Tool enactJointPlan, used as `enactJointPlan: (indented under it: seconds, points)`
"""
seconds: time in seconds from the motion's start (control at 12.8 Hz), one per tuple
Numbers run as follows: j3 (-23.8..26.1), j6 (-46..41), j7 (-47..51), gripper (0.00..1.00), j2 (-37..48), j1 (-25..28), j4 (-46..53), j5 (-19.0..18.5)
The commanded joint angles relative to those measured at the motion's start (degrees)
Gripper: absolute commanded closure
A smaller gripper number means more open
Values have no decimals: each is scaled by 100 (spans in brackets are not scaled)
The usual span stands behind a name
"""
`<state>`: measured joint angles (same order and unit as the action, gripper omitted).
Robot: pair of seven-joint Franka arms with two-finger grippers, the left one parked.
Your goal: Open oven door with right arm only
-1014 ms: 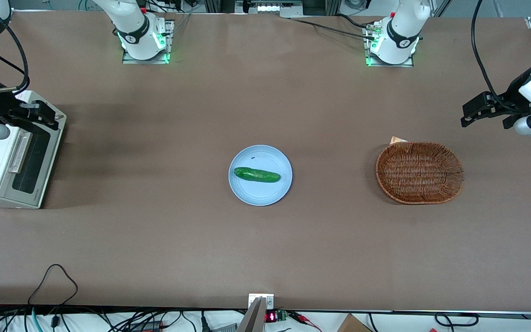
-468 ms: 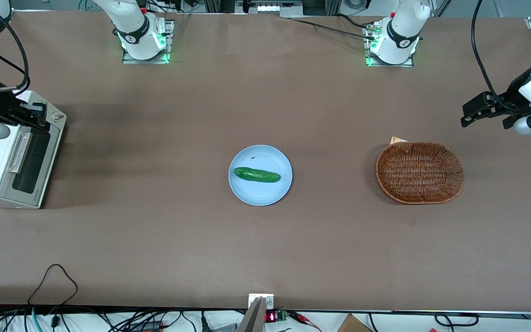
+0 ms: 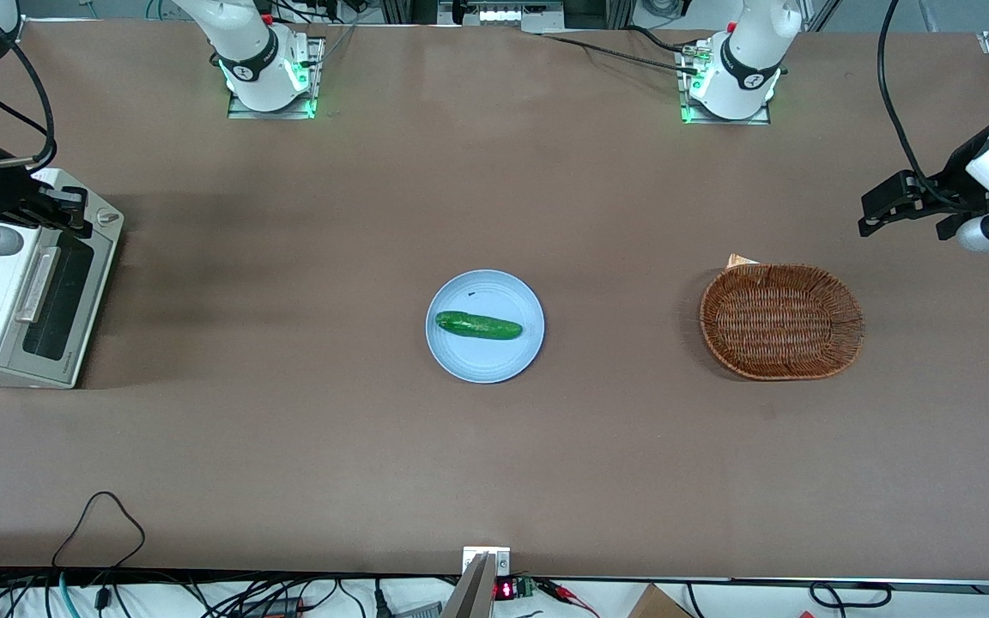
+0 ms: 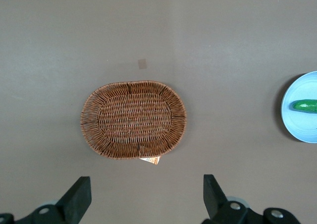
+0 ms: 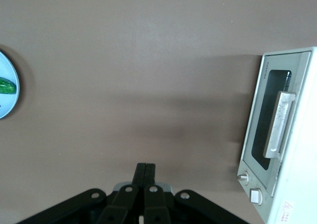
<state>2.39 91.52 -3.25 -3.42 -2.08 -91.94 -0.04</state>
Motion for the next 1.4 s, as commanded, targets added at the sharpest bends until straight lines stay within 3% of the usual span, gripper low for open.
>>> enactJointPlan:
  seconds: [0.0,0.16,0.39,0.78,1.01,1.17,1.33]
  points:
    - [69,-152,26,100,-1,-20,115,-137]
    - [69,-205,34,100,-1,-3,115,-233]
    - [95,-407,52,100,-1,198,89,-1066]
    - [104,-549,87,100,-175,568,-279,-2788]
    - [104,-311,157,100,-711,726,-517,-4377]
    - [95,178,839,100,-800,709,-849,-4899]
    - [78,680,1718,100,-818,648,-1551,-5679]
